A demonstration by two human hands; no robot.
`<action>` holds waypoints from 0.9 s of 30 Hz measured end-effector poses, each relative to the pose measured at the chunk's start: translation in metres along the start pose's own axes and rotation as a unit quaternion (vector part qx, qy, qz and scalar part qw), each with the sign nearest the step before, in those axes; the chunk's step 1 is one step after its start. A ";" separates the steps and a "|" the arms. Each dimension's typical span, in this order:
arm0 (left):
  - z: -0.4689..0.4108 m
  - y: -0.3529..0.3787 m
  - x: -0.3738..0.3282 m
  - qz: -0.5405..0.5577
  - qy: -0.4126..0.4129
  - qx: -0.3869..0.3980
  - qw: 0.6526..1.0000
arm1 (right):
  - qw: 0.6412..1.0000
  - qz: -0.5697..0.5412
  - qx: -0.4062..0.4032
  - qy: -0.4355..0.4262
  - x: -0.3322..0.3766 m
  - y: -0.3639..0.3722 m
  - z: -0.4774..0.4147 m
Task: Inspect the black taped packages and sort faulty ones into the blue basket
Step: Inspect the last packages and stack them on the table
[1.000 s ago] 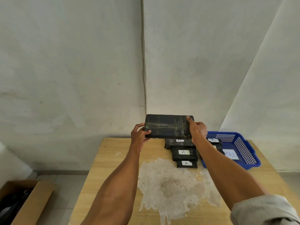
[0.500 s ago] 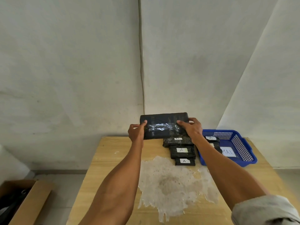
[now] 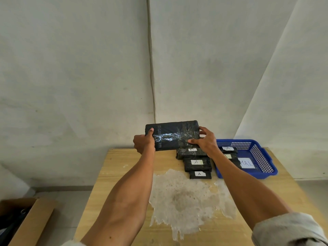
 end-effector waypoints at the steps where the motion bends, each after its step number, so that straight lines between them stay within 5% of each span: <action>1: 0.000 0.001 0.000 -0.002 -0.002 0.003 1.000 | 1.000 0.003 -0.002 -0.001 0.000 0.000 0.000; 17: -0.004 0.002 -0.005 0.039 0.015 0.006 0.999 | 0.999 0.034 -0.024 -0.034 0.007 0.002 0.000; 27: 0.008 0.015 0.009 0.082 0.010 0.092 0.992 | 0.994 -0.049 -0.084 0.056 0.013 0.004 0.007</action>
Point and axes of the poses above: each hand's wrist, its own z-axis away from the middle knuckle, its own y-axis out of the palm, x = y × z, the point moved 2 cm from there along -z, towards the middle knuckle, and after that the axes turned 10 degrees about y, right-handed, at the moved point
